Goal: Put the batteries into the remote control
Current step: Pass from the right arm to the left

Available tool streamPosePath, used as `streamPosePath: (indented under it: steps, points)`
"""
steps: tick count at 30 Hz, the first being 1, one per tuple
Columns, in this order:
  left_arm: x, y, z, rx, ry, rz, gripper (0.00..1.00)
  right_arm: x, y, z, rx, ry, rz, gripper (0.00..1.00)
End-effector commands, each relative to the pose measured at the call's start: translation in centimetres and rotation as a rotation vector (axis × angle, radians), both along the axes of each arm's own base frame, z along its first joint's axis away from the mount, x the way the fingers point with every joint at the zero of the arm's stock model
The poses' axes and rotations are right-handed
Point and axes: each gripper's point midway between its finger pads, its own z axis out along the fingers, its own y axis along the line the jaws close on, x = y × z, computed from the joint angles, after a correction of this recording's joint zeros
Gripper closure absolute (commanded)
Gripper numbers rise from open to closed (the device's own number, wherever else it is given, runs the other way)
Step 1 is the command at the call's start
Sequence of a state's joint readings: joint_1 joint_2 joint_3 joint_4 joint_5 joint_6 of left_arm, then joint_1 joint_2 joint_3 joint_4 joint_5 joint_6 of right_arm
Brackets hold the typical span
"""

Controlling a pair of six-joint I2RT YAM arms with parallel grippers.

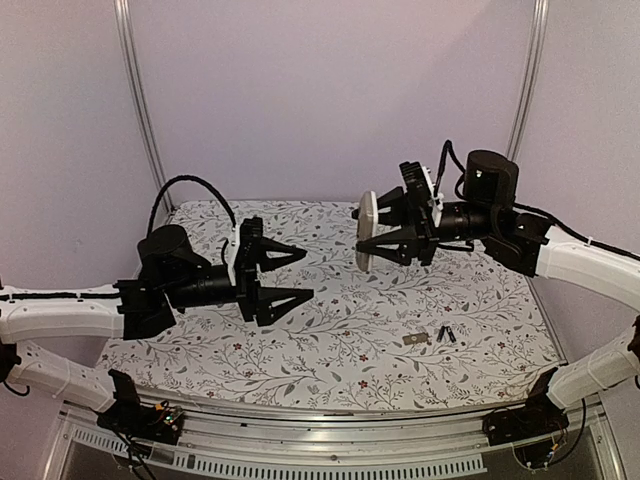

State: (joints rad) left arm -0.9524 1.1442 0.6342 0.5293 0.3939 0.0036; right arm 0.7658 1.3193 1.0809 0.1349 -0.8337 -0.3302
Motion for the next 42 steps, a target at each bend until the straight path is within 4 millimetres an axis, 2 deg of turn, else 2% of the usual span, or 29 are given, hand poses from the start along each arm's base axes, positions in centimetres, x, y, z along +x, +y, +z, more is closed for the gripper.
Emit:
streamPosePath:
  steps: [1,6,10,14,19,24,35,40,41,42]
  points:
    - [-2.6,-1.8,3.5,0.000,-0.153,-0.124,0.20,-5.3,-0.9,6.2,0.162,-0.062,0.238,0.96]
    - [-2.8,-4.2,6.5,-0.047,-0.181,-0.121,0.17,-6.6,-0.5,7.3,0.186,-0.108,0.274,0.96]
    - [-2.2,-5.8,7.8,-0.077,-0.214,-0.102,0.16,-6.9,0.0,7.5,0.191,-0.120,0.287,0.96]
    - [-3.0,-7.6,7.0,-0.048,-0.224,-0.161,0.17,-6.7,0.2,7.8,0.196,-0.129,0.274,0.96]
    - [-3.3,-8.1,7.6,-0.073,-0.296,-0.102,0.21,-6.4,0.3,7.8,0.200,-0.138,0.257,0.96]
    - [-2.8,-8.2,8.3,-0.108,-0.308,-0.043,0.30,-6.3,0.5,7.5,0.196,-0.129,0.254,0.96]
    - [-3.3,-8.1,8.7,-0.128,-0.303,-0.063,0.55,-6.1,0.5,7.3,0.195,-0.131,0.240,0.96]
    - [-3.2,-8.0,8.7,-0.132,-0.279,-0.057,0.81,-6.0,0.6,7.1,0.191,-0.125,0.231,0.96]
    - [-3.1,-7.9,8.7,-0.132,-0.272,-0.054,0.87,-5.9,0.6,7.1,0.190,-0.124,0.228,0.94]
    - [-3.1,-7.8,8.6,-0.131,-0.267,-0.049,0.94,-5.8,0.6,7.0,0.189,-0.122,0.220,0.87]
